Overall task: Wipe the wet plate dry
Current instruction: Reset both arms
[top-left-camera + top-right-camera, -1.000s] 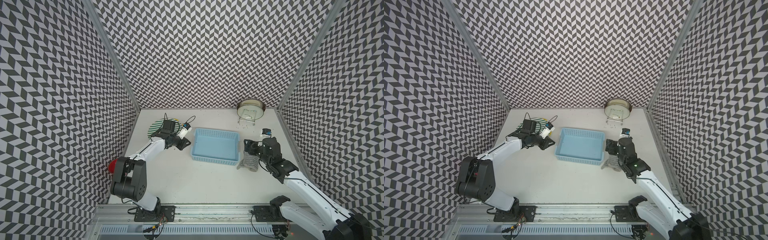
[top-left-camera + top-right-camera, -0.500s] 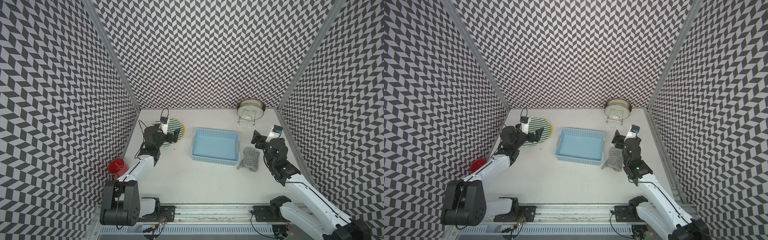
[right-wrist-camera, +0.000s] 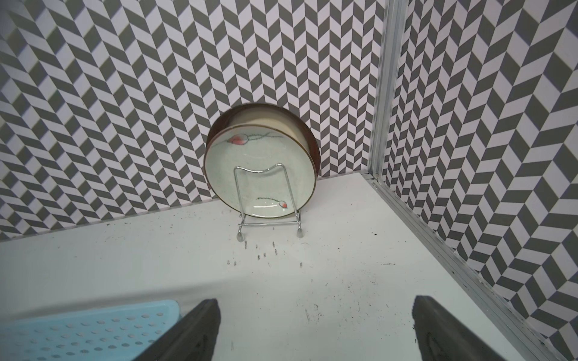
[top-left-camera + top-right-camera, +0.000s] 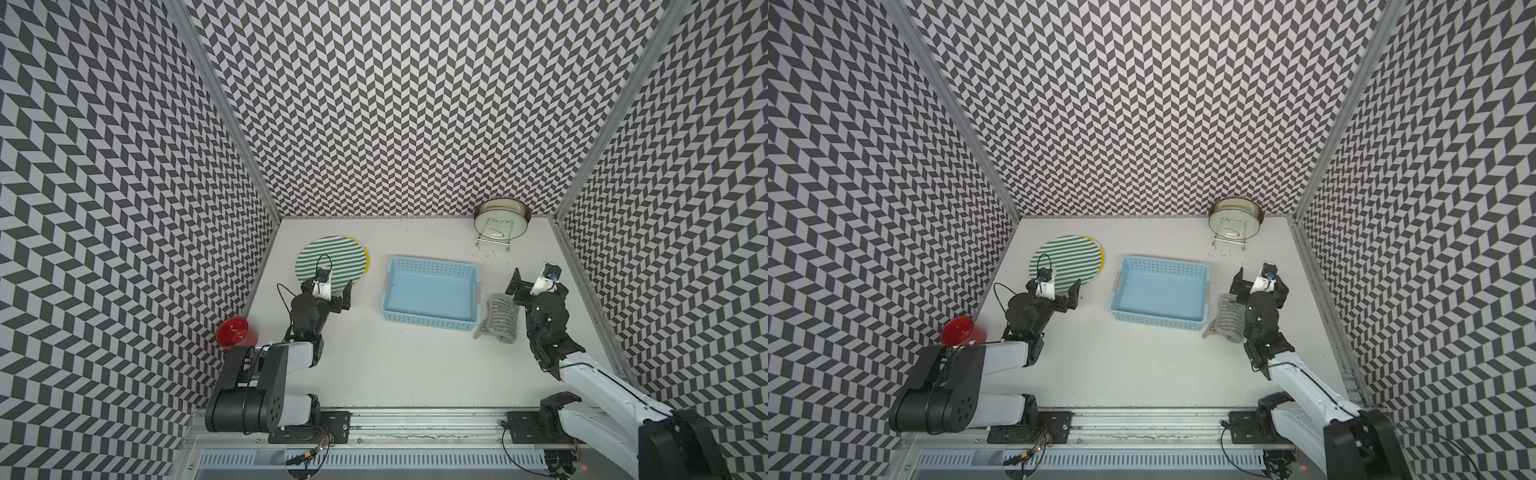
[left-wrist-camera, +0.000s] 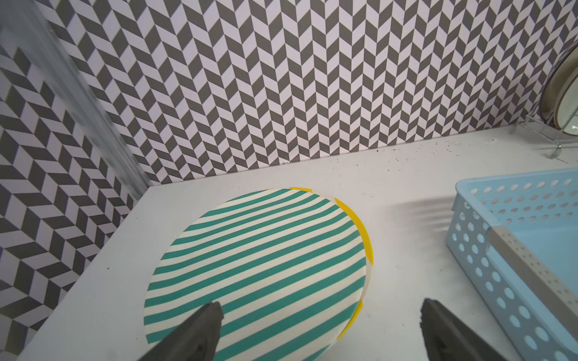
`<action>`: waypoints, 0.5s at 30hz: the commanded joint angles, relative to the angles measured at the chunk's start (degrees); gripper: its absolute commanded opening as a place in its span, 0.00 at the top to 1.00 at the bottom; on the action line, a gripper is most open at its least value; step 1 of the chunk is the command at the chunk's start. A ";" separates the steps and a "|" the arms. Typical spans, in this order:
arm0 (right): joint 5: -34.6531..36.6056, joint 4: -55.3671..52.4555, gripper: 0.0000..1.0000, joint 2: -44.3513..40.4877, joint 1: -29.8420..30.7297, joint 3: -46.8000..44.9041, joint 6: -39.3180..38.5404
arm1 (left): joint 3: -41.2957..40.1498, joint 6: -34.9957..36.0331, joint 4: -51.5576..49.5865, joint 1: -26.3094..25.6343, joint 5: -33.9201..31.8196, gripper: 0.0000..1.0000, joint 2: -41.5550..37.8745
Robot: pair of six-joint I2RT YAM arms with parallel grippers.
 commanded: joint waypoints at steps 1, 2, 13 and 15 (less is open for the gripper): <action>-2.75 20.22 0.00 6.39 -1.40 -2.90 -5.56 | -2.04 -1.87 17.50 0.38 -3.53 0.00 6.11; -5.85 23.47 0.00 8.06 -2.80 -3.12 -5.46 | -2.21 -2.84 20.47 0.61 -4.99 0.00 8.27; -11.96 48.07 0.01 29.48 -6.81 -6.57 -5.75 | 1.36 -5.01 11.16 2.28 -4.03 0.00 6.98; -12.36 38.65 0.00 26.89 -7.64 -4.25 -4.06 | 1.45 -5.00 11.02 2.22 -4.06 0.00 6.73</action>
